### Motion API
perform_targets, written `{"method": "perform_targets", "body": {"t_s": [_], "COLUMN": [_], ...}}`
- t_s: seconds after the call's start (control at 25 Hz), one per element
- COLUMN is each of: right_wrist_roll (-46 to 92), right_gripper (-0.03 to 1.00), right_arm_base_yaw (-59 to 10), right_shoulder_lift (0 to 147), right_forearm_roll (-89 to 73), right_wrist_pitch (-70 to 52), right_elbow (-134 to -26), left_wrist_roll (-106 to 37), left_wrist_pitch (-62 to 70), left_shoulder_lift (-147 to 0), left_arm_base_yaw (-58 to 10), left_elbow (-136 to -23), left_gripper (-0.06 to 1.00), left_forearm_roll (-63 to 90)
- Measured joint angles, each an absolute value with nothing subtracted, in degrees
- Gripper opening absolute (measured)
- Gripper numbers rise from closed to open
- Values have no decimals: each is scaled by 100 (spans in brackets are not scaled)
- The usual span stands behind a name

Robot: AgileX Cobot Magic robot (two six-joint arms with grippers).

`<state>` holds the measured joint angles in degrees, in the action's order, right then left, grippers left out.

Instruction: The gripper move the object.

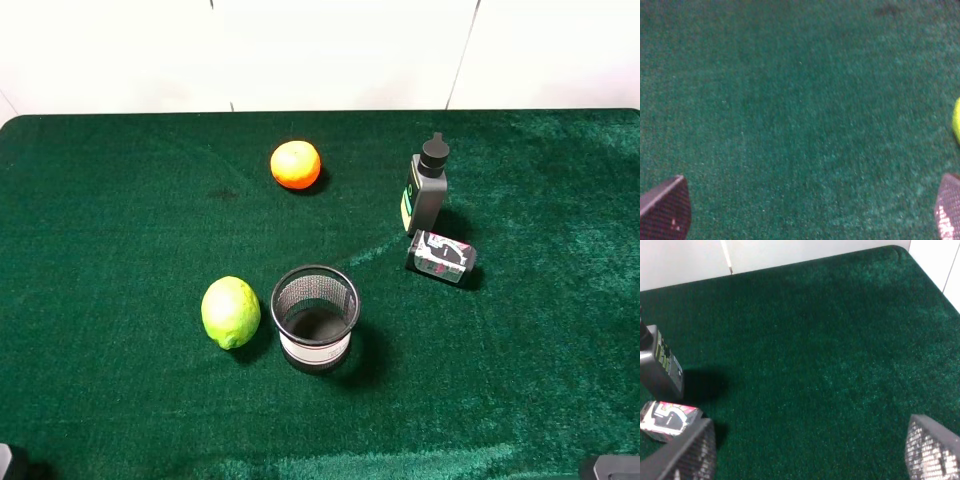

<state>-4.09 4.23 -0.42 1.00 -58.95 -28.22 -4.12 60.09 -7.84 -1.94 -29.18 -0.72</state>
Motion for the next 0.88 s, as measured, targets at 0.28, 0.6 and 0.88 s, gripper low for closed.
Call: {"method": "perform_targets", "body": {"t_s": [0.28, 0.6, 0.88], "right_wrist_roll": [-409, -409, -409], "right_gripper": [57, 57, 57], "right_arm_base_yaw": [423, 423, 423], "right_shoulder_lift": [-42, -42, -42], "right_forearm_roll": [100, 100, 100], "right_wrist_pitch": [-5895, -5895, -5895], "right_elbow": [-2822, -2822, -2822], "left_wrist_roll": [-412, -429, -429], "left_wrist_pitch": [6014, 6020, 6020], "left_shoulder_lift": [-267, 40, 44], "left_arm_base_yaw": [-19, -19, -19], "left_elbow": [-2890, -2890, -2890], "left_gripper": [99, 99, 99], "left_forearm_roll": [-57, -63, -72]}}
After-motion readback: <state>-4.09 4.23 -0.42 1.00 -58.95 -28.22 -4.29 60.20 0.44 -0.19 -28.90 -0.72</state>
